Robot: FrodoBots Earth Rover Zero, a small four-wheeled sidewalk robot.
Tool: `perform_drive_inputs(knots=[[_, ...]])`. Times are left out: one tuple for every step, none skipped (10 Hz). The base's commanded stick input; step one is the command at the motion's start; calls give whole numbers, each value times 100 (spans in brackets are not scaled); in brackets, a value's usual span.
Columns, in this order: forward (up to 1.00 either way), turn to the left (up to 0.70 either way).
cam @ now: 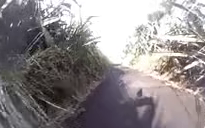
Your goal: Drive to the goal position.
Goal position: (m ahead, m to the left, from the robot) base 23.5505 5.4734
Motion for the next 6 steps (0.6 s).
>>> perform_drive_inputs(knots=[[70,-35],[70,-35],[70,-35],[70,-35],[70,-35],[70,-35]])
